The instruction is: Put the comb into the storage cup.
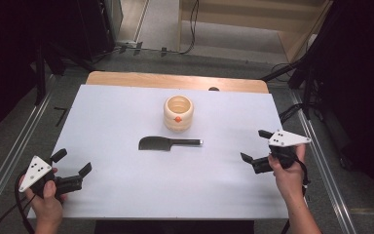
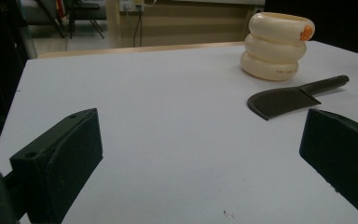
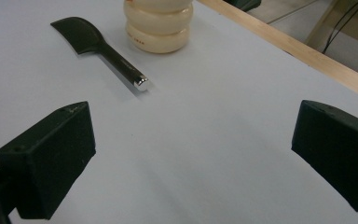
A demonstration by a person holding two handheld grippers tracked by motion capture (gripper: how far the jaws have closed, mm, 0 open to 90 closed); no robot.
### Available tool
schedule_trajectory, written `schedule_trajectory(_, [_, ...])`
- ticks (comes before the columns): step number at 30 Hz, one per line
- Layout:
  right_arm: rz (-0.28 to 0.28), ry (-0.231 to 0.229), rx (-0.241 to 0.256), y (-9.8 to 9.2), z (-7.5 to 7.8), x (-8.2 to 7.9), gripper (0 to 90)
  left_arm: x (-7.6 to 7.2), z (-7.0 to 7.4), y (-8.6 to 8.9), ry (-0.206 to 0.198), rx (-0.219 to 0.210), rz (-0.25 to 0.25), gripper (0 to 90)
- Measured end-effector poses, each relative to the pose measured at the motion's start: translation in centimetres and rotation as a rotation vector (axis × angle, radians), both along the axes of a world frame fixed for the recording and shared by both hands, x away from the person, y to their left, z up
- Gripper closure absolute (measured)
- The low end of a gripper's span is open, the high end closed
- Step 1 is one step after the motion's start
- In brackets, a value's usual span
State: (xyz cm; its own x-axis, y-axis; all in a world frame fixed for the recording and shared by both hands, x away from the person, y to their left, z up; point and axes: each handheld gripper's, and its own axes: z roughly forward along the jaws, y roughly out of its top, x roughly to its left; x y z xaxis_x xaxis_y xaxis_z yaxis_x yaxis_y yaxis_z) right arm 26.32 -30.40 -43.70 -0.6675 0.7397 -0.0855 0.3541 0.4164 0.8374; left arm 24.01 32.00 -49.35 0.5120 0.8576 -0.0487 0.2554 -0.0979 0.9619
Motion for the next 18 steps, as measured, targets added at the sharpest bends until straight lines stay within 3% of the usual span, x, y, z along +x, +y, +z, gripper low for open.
schedule_trajectory(9, [0.066, 0.021, -0.085, 2.4, 1.2, 2.0, 0.0, -0.1, 0.0, 0.0, -0.009, -0.002, -0.011, 0.0])
schedule_trajectory(18, [0.121, 0.04, -0.121, 4.2, 2.1, 3.6, 0.8, -0.1, 0.0, -0.1, -0.008, 0.004, -0.016, 0.0])
